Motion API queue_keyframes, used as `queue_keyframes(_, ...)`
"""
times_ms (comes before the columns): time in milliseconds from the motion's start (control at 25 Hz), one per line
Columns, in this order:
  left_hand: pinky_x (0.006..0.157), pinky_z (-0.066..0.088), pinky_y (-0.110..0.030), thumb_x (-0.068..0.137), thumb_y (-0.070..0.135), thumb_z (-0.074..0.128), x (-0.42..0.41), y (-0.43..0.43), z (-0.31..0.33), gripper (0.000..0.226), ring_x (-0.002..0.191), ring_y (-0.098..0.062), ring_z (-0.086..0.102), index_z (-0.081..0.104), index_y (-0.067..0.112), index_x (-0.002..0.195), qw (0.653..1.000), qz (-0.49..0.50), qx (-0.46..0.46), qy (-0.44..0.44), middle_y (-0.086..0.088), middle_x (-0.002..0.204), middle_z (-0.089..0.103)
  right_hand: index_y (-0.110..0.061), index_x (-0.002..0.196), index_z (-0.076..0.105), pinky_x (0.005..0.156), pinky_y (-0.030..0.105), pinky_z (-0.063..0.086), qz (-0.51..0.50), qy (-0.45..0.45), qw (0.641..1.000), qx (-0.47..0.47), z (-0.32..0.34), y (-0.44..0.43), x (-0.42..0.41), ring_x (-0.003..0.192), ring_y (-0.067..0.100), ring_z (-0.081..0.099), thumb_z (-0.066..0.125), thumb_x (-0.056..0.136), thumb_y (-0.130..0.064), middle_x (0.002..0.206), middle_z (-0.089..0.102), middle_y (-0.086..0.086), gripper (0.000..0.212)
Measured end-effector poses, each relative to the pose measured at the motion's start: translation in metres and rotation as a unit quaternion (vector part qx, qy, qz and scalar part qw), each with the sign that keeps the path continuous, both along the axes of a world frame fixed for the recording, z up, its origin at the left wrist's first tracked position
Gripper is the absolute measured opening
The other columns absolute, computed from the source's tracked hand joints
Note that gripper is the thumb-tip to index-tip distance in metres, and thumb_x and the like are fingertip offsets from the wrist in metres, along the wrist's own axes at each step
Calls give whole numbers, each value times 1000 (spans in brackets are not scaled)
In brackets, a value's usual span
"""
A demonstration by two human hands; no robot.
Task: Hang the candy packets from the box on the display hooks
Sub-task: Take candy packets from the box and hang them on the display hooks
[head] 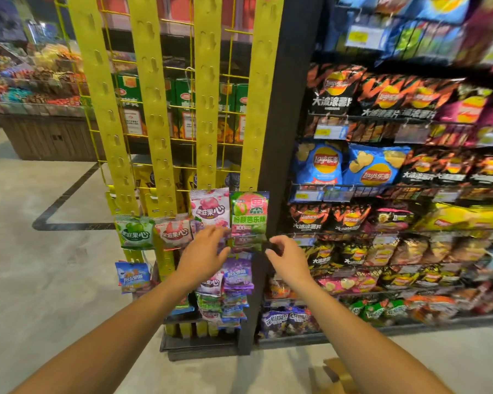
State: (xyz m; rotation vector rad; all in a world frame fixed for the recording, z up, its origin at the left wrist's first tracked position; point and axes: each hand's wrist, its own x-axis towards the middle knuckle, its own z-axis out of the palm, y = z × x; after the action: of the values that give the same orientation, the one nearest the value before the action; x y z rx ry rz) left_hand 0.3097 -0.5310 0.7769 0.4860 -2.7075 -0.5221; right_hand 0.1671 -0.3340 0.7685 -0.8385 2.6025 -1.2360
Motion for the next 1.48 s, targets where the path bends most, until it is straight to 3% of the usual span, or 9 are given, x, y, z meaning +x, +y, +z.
queue_keyframes(120, 108, 51, -50, 98, 42, 66, -18, 46, -5, 61, 142, -30, 46, 47, 22, 152, 996, -42, -83, -10, -6, 154, 46, -22, 139, 57, 109, 37, 48, 5, 85, 994, 69, 0, 59, -8, 133, 19, 50, 64, 100, -34, 142, 51, -3, 42)
queue_keyframes(240, 122, 35, -54, 97, 53, 64, -44, 107, -9, 76, 157, -34, 25, 35, 26, 161, 984, -92, -148, -34, -8, 168, 30, -23, 145, 53, 117, 38, 37, -27, 142, 982, 119, -1, 133, -14, 149, 20, 32, 66, 99, -33, 157, 41, -1, 49)
queue_keyframes(360, 125, 27, -56, 95, 57, 63, -69, 173, -13, 81, 159, -34, 16, 30, 29, 162, 974, -133, -177, -39, -6, 171, 23, -27, 149, 49, 117, 39, 39, -58, 159, 975, 141, -2, 210, -21, 151, 19, 28, 65, 99, -36, 161, 34, -4, 54)
queue_keyframes(560, 122, 31, -57, 94, 59, 64, -108, 286, -28, 83, 158, -36, 20, 27, 30, 162, 958, -208, -190, -57, -6, 170, 25, -25, 149, 48, 118, 45, 41, -120, 181, 958, 189, -8, 333, -30, 152, 22, 29, 65, 99, -37, 162, 35, 0, 54)
queue_keyframes(800, 123, 30, -57, 95, 59, 63, -154, 401, -44, 84, 159, -33, 18, 22, 33, 163, 939, -292, -167, -73, -5, 171, 23, -28, 149, 47, 117, 44, 41, -198, 159, 940, 227, -17, 452, -38, 151, 24, 30, 67, 97, -37, 163, 34, 1, 57)
queue_keyframes(960, 130, 15, -53, 98, 62, 54, -191, 452, -58, 79, 161, -27, 4, 17, 37, 163, 928, -331, -152, -74, 0, 174, 8, -31, 149, 47, 118, 45, 39, -252, 126, 931, 232, -30, 504, -51, 150, 23, 32, 67, 96, -40, 163, 35, -1, 57)
queue_keyframes(1160, 127, 1, -47, 99, 64, 51, -258, 489, -75, 79, 161, -26, 1, 18, 34, 164, 916, -363, -152, -75, 0, 175, 7, -32, 149, 47, 119, 45, 37, -296, 92, 921, 236, -47, 538, -90, 150, 25, 33, 68, 96, -37, 164, 34, 0, 57)
queue_keyframes(1480, 128, 11, -52, 100, 61, 53, -370, 503, -104, 79, 161, -28, 4, 18, 33, 164, 894, -413, -132, -112, -1, 175, 5, -31, 150, 44, 121, 46, 34, -326, 38, 912, 247, -79, 556, -192, 151, 25, 31, 63, 98, -42, 165, 34, 1, 57)
